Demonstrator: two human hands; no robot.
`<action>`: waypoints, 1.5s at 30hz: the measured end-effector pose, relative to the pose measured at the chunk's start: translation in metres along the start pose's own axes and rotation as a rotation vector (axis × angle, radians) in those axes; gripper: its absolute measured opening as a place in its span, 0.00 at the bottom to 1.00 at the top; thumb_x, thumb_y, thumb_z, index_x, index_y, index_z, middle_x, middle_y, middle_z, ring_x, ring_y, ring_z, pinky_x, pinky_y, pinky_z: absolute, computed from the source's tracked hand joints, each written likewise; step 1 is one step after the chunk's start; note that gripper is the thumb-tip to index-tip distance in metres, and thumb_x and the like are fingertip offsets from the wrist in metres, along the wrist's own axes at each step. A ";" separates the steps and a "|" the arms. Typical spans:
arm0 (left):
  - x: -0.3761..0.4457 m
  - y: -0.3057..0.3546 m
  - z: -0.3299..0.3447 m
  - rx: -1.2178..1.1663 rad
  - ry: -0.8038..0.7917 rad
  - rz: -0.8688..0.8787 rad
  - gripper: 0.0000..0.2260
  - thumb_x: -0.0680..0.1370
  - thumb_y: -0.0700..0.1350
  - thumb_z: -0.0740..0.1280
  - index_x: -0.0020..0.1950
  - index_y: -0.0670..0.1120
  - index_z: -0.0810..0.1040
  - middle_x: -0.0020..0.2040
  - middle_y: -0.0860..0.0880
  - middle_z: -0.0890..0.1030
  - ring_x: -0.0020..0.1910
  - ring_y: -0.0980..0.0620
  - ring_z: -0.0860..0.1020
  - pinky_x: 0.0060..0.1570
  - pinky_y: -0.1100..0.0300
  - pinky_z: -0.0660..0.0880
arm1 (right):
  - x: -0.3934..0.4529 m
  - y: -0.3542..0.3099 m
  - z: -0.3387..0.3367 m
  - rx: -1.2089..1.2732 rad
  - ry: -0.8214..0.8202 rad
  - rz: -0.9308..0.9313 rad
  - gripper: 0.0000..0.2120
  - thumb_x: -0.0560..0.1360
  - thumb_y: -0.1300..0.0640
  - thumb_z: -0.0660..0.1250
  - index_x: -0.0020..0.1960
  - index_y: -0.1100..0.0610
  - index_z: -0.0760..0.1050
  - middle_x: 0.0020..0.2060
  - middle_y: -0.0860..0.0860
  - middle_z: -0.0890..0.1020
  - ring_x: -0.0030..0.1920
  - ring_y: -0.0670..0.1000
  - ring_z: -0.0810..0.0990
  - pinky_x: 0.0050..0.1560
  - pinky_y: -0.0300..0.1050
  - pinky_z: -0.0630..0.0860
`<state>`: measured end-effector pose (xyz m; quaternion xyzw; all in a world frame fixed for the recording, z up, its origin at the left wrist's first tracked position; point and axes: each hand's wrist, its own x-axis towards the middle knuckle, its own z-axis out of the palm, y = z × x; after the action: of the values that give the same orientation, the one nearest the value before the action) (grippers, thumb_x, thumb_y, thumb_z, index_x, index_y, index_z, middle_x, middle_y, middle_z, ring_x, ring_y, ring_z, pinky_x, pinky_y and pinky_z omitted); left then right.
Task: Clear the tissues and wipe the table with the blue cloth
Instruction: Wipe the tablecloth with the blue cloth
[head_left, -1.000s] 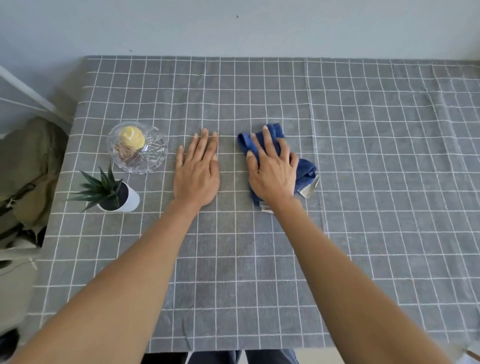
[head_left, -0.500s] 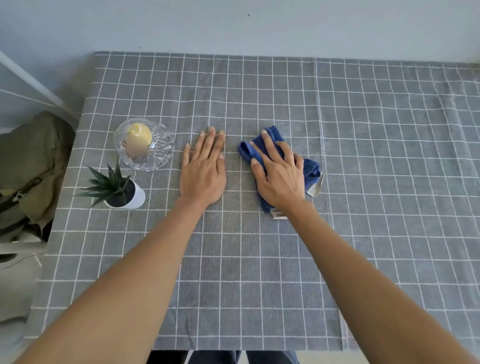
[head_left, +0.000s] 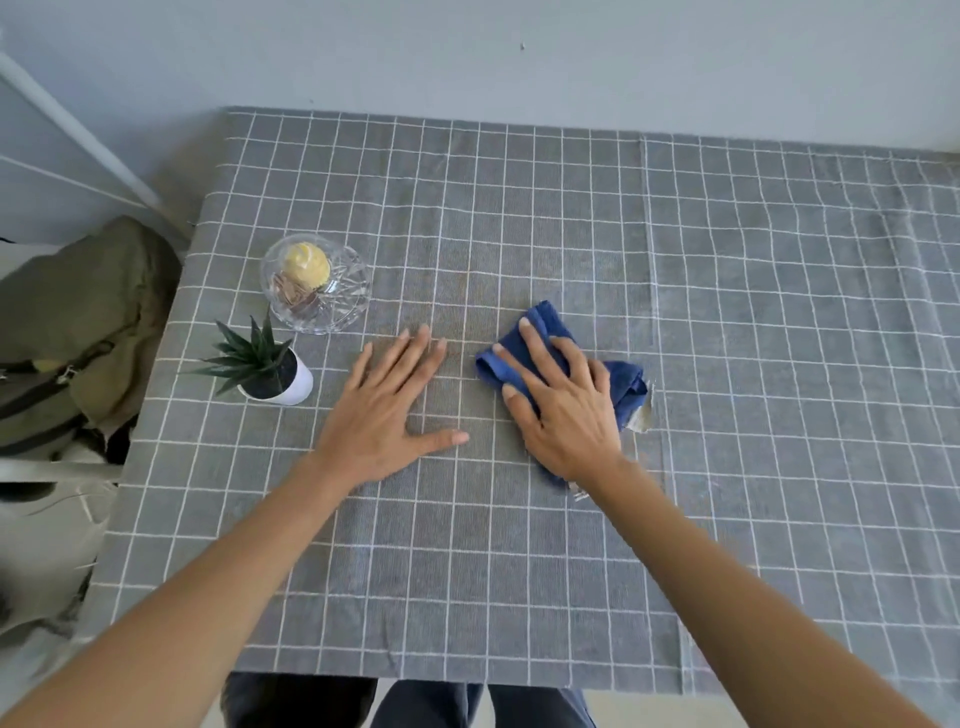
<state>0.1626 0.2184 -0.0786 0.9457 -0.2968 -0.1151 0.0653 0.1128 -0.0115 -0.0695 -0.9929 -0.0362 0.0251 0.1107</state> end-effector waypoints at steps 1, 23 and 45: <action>-0.002 -0.001 0.000 0.010 0.005 -0.013 0.46 0.68 0.78 0.45 0.79 0.53 0.40 0.79 0.53 0.39 0.77 0.53 0.39 0.75 0.48 0.37 | -0.006 -0.006 0.003 0.001 -0.018 -0.056 0.24 0.80 0.41 0.46 0.75 0.42 0.60 0.77 0.45 0.56 0.71 0.54 0.60 0.65 0.53 0.57; -0.003 0.000 0.005 0.033 0.082 -0.039 0.50 0.65 0.81 0.48 0.79 0.53 0.44 0.79 0.53 0.44 0.78 0.52 0.44 0.75 0.47 0.42 | 0.004 -0.015 0.009 0.011 0.044 0.028 0.23 0.80 0.42 0.48 0.74 0.41 0.62 0.77 0.45 0.56 0.70 0.53 0.61 0.63 0.53 0.58; -0.003 0.002 0.002 0.027 0.069 -0.052 0.50 0.65 0.81 0.47 0.79 0.53 0.44 0.79 0.54 0.43 0.78 0.53 0.42 0.75 0.47 0.40 | 0.015 0.012 -0.003 -0.043 0.007 0.063 0.23 0.80 0.42 0.46 0.74 0.39 0.59 0.77 0.44 0.55 0.70 0.54 0.61 0.63 0.54 0.59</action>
<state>0.1591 0.2184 -0.0798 0.9573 -0.2713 -0.0800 0.0596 0.1291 -0.0223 -0.0700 -0.9958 -0.0049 0.0244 0.0885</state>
